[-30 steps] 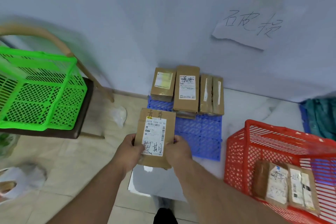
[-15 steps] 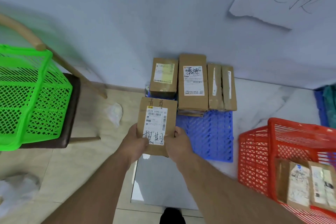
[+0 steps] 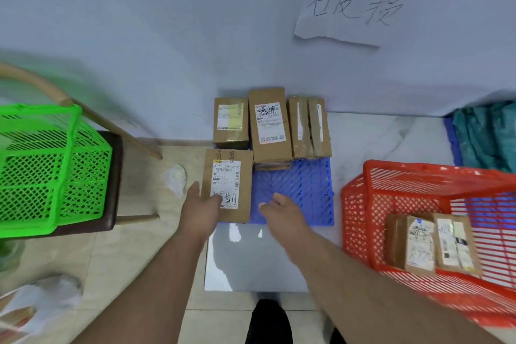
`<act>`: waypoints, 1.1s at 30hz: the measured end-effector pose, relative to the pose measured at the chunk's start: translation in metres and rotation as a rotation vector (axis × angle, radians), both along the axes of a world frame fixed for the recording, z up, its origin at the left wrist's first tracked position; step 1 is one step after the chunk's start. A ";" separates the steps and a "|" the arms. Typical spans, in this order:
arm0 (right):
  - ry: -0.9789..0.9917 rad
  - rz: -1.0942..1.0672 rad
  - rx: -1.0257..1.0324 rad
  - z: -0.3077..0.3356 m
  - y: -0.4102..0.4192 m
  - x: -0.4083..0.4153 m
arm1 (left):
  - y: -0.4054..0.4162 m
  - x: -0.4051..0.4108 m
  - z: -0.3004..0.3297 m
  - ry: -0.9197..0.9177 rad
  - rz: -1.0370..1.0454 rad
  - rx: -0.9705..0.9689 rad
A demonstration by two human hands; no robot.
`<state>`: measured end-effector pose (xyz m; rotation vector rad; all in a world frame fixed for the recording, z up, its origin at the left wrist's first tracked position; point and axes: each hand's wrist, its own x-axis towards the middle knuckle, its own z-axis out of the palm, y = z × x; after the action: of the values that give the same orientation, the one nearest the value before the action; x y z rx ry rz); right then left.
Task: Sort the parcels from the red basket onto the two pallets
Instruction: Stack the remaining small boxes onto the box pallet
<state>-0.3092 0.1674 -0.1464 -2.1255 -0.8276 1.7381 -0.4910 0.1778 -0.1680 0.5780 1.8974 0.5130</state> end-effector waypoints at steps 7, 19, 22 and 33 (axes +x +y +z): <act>0.016 -0.020 0.122 0.084 -0.049 0.098 | -0.030 0.103 0.081 0.003 -0.028 0.130; -0.063 -0.371 -0.114 0.061 -0.117 0.378 | -0.081 0.356 0.086 -0.150 -0.289 0.106; -0.056 -0.347 -0.153 0.041 -0.118 0.420 | -0.092 0.395 0.061 -0.163 -0.316 -0.013; -0.129 -0.238 -0.198 -0.053 -0.101 0.457 | -0.103 0.470 -0.021 -0.140 -0.432 -0.219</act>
<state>0.1481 0.0667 -0.1991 -2.3733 -0.4235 1.6316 -0.0212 0.0747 -0.1887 0.7589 1.6072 0.0615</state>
